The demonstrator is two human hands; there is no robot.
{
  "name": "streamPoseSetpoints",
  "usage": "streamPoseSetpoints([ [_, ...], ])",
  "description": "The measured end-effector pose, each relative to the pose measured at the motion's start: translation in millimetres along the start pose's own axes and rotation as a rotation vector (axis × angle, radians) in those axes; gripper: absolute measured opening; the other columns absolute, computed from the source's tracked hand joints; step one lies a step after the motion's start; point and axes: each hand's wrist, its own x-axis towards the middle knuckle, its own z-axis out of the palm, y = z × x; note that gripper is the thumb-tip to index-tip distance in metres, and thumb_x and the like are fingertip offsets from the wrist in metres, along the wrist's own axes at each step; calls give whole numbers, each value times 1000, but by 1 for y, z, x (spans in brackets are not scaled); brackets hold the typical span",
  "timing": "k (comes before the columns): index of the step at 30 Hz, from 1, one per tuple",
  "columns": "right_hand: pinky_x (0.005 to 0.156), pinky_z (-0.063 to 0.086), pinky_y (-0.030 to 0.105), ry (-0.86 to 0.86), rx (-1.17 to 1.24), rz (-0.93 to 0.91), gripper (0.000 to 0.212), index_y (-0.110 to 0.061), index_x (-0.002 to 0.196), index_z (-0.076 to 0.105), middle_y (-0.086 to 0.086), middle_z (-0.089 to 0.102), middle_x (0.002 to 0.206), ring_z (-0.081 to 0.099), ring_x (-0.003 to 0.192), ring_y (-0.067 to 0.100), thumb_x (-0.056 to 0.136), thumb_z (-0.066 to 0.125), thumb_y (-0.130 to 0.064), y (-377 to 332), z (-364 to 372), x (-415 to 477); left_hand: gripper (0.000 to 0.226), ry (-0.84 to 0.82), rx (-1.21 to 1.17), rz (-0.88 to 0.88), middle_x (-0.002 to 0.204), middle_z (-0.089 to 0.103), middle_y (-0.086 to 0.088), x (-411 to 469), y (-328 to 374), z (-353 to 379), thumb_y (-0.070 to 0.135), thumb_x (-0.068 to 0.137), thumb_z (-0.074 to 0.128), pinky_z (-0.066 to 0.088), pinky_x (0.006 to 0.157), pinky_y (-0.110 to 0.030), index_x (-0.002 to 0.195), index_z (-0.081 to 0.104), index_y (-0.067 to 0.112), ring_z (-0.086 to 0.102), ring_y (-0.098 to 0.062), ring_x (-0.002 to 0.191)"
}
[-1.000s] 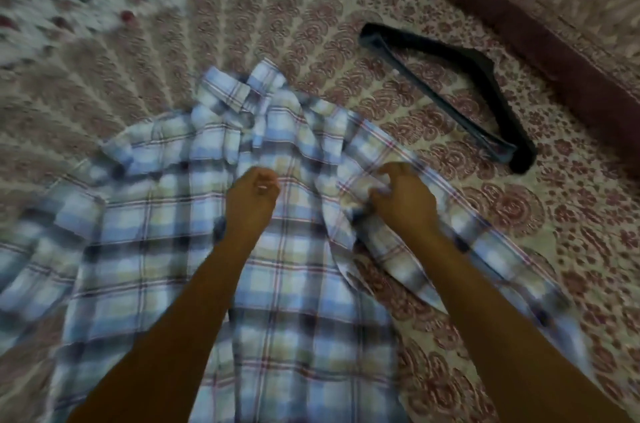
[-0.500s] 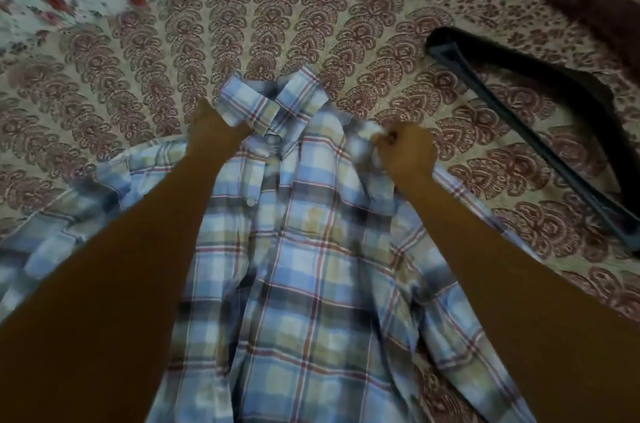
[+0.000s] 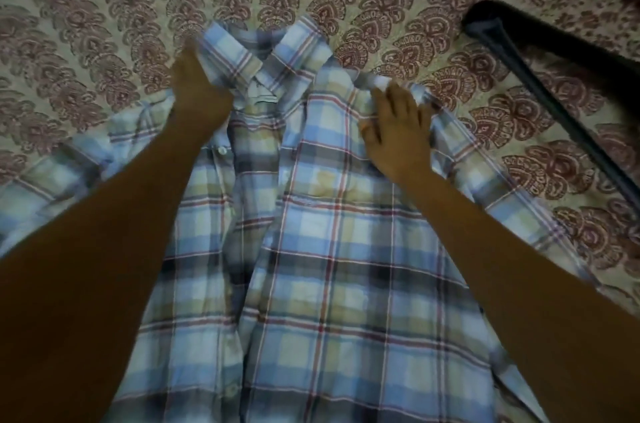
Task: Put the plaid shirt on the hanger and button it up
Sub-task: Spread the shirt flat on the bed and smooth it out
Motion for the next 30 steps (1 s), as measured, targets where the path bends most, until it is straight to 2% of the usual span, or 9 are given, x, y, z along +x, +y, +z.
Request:
streamPoseSetpoints([
  [3, 117, 1, 47, -91, 32, 34, 71, -16, 147, 20, 10, 9, 158, 7, 145, 29, 84, 14, -49, -13, 0, -39, 79, -81, 127, 184, 152, 17, -25, -69, 27, -21, 46, 82, 43, 30, 109, -44, 147, 18, 9, 26, -40, 138],
  [6, 116, 6, 48, -115, 39, -3, 74, -16, 145, 26, 12, 16, 156, 12, 144, 33, 83, 7, -51, -31, 6, -91, 70, -183, 287, 228, 147, 33, -25, -124, 4, -13, 52, 83, 28, 37, 100, -50, 140, 39, 14, 42, -43, 128],
  [9, 115, 13, 48, -127, 32, -34, 62, -13, 143, 33, 16, 28, 151, 23, 140, 39, 91, 22, -45, -49, 16, -166, 67, -224, 349, 292, 146, 36, -22, -199, -7, -11, 51, 84, 24, 35, 100, -54, 137, 43, 16, 41, -43, 129],
  [14, 113, 15, 44, -132, -48, -157, 53, -15, 142, 33, 13, 36, 148, 30, 137, 32, 95, 26, -39, -58, 22, -276, 61, -344, 155, 295, 147, 39, -12, -292, -34, -21, 48, 87, 28, 33, 109, -50, 138, 41, 17, 36, -32, 136],
  [19, 112, 13, 45, -170, -59, -239, 52, -13, 138, 36, 17, 37, 146, 28, 136, 34, 95, 26, -41, -59, 13, -362, 49, -339, -239, 139, 139, 43, 3, -384, -51, -59, 41, 87, 45, 37, 99, -20, 129, 53, 16, 41, 3, 121],
  [22, 98, 39, 43, -184, -9, -446, 53, -11, 120, 47, 16, 57, 126, 48, 116, 31, 80, 58, -45, -71, 7, -396, 40, -202, -71, -10, 118, 55, -4, -440, -53, -75, 36, 80, 54, 51, 75, -31, 114, 60, 16, 63, -20, 92],
  [25, 63, 50, 24, -384, -22, -730, 59, -20, 86, 55, 0, 64, 86, 60, 75, 16, 51, 73, -64, -89, 5, -434, 50, -337, 19, -146, 101, 58, -8, -483, -61, -78, 45, 69, 63, 45, 66, -32, 107, 56, 12, 62, -27, 84],
  [28, 60, 47, 21, -584, -113, -793, 68, -24, 80, 60, -5, 62, 82, 59, 74, 12, 39, 66, -77, -100, 13, -477, 53, -513, 222, -32, 113, 52, -12, -510, -71, -75, 38, 78, 65, 45, 68, -35, 120, 48, 9, 58, -32, 95],
  [30, 63, 50, 23, -568, -105, -745, 68, -22, 83, 62, -3, 64, 88, 61, 79, 14, 36, 72, -70, -101, 19, -494, 35, -474, 227, -66, 110, 53, -13, -511, -71, -78, 22, 85, 58, 45, 69, -36, 116, 49, 9, 59, -34, 93],
])
